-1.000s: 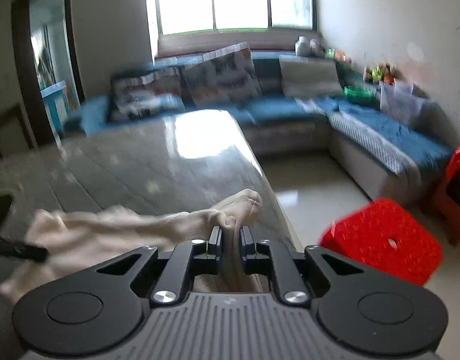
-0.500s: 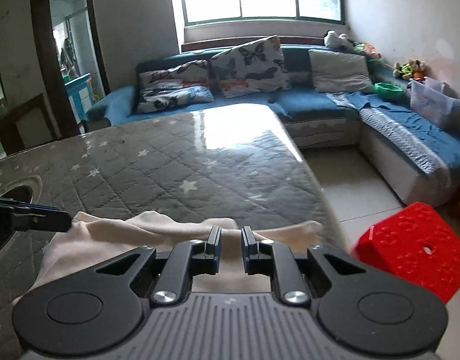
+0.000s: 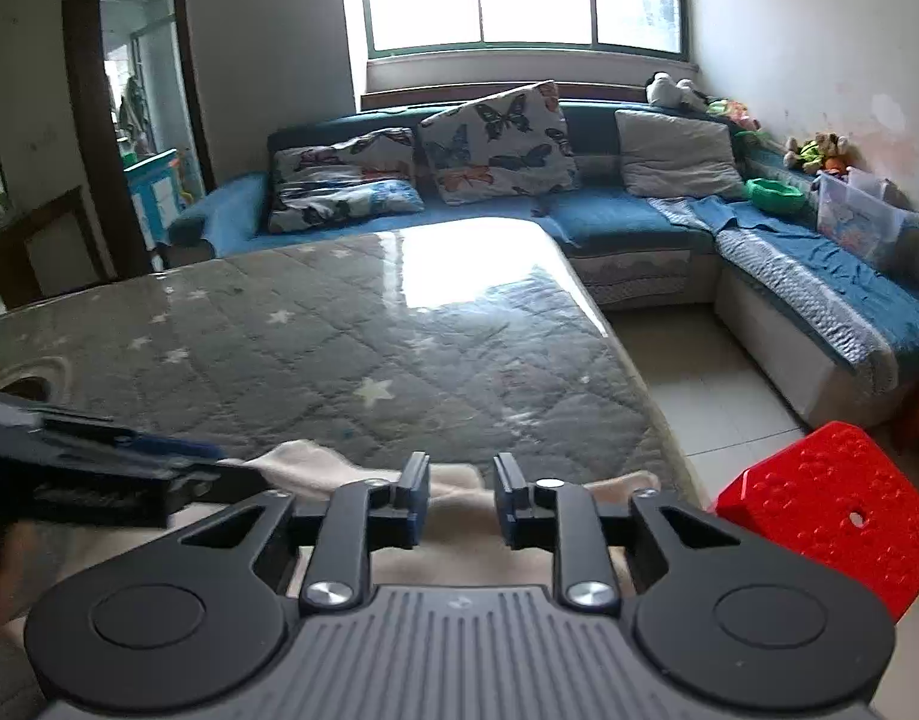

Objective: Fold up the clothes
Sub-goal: 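Lift the bundle with both grippers and fold it over onto itself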

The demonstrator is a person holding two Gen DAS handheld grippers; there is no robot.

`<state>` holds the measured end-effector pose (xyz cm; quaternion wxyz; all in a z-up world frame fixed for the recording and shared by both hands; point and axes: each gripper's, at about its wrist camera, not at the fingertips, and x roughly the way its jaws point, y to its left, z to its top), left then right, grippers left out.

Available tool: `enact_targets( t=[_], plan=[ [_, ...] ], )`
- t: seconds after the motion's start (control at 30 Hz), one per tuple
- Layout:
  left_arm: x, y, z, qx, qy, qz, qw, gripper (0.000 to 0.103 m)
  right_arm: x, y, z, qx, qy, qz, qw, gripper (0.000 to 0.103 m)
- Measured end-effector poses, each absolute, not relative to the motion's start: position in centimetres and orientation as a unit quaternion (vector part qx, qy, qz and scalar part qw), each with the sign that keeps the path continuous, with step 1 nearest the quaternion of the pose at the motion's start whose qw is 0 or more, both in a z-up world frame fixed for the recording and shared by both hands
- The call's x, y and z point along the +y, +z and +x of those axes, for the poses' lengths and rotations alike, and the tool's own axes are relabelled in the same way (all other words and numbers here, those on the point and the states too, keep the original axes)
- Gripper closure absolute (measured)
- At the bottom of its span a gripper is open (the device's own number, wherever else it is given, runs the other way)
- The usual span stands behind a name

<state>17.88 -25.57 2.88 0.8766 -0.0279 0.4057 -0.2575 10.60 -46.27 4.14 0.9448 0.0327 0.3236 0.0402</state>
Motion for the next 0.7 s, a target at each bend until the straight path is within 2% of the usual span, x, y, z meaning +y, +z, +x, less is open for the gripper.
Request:
enact_targets(
  t=[0.17, 0.33, 0.7],
  plan=[
    [-24.7, 4.0, 16.3, 0.395, -0.258, -0.028, 0.881, 0.062, -44.2, 4.3, 8.3, 0.328, 0.072, -0.004, 0.942, 0.075],
    [-23.5, 5.7, 13.3, 0.377, -0.276, -0.024, 0.884, 0.061, -42.4, 4.3, 5.0, 0.326, 0.085, -0.048, 0.940, 0.066],
    [-21.9, 4.4, 6.2, 0.365, -0.286, 0.015, 0.886, 0.060, -41.4, 3.4, -1.5, 0.330, 0.070, -0.068, 0.939, 0.064]
  ],
)
